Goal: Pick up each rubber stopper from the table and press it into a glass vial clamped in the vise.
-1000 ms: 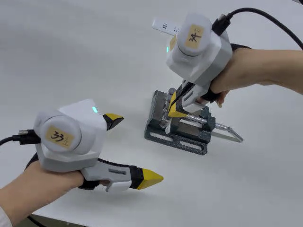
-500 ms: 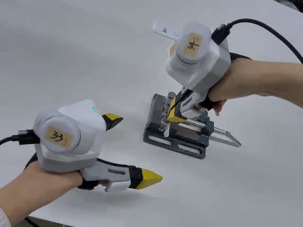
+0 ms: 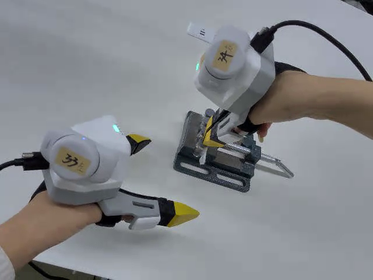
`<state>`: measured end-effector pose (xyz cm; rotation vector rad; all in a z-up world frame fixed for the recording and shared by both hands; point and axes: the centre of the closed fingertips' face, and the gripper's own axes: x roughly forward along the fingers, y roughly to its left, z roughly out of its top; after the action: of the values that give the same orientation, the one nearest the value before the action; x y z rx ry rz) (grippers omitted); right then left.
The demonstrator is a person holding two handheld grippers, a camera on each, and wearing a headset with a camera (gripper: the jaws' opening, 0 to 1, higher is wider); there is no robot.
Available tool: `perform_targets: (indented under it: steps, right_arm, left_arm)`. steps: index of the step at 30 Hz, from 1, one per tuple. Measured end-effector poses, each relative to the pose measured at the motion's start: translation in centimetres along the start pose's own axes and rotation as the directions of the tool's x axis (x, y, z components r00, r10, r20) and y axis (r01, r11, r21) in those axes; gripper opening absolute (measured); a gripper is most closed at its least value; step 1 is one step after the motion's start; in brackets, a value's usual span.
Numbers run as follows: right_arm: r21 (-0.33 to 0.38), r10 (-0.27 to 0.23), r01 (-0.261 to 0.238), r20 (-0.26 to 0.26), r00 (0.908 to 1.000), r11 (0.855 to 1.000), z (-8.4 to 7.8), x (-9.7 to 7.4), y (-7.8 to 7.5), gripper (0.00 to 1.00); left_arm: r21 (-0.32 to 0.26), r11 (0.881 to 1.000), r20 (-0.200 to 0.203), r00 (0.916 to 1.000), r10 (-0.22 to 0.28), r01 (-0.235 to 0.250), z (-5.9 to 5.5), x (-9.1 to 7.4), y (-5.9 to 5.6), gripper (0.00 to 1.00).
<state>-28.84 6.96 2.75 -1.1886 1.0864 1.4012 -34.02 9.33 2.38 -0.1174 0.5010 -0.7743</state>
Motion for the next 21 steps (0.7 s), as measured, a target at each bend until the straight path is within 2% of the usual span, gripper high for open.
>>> perform_targets:
  steps: [1,4,5,7,10,11,15,18,21]
  right_arm:
    - [-0.010,-0.006,0.006,-0.009,0.9999,1.000,0.02,0.06,-0.03,0.00]
    - [0.018,0.001,-0.001,-0.014,0.9999,1.000,-0.02,0.04,-0.06,0.00]
    - [0.051,0.001,-0.001,-0.010,1.0000,0.999,0.01,0.07,-0.14,0.00]
    - [0.026,0.004,-0.003,-0.016,0.9999,1.000,-0.01,0.08,-0.21,0.00]
    - [0.052,0.003,-0.001,-0.030,0.9995,0.999,0.10,0.19,-0.23,0.00]
    - [0.003,-0.013,0.013,-0.050,0.9987,1.000,0.00,0.09,-0.25,0.00]
    - [0.048,-0.004,0.007,-0.074,0.9973,0.999,0.10,0.18,-0.14,0.00]
    - [0.034,-0.013,0.016,-0.088,0.9960,0.999,0.08,0.23,-0.14,0.00]
    - [0.058,-0.010,0.015,-0.087,0.9962,0.998,-0.01,0.24,-0.28,0.00]
  left_arm:
    - [-0.001,1.000,-0.001,1.0000,0.000,0.000,-0.06,0.02,-0.01,0.91]
    - [-0.005,1.000,0.002,1.0000,-0.001,0.001,-0.10,0.09,-0.11,0.91]
    - [-0.004,1.000,0.002,1.0000,-0.002,0.002,-0.10,0.11,-0.17,0.91]
    - [-0.007,1.000,0.008,1.0000,-0.003,0.003,-0.05,0.13,-0.16,0.91]
    - [-0.003,1.000,0.004,1.0000,-0.004,0.004,-0.14,0.19,-0.16,0.91]
    - [-0.006,1.000,0.006,1.0000,-0.002,0.002,-0.06,0.18,-0.12,0.91]
    - [-0.005,1.000,0.009,1.0000,0.000,0.000,0.01,0.14,-0.06,0.91]
    - [-0.009,1.000,0.015,0.9999,0.007,-0.006,0.04,0.05,0.15,0.91]
    - [-0.006,1.000,0.012,0.9999,0.009,-0.009,-0.05,0.10,0.15,0.91]
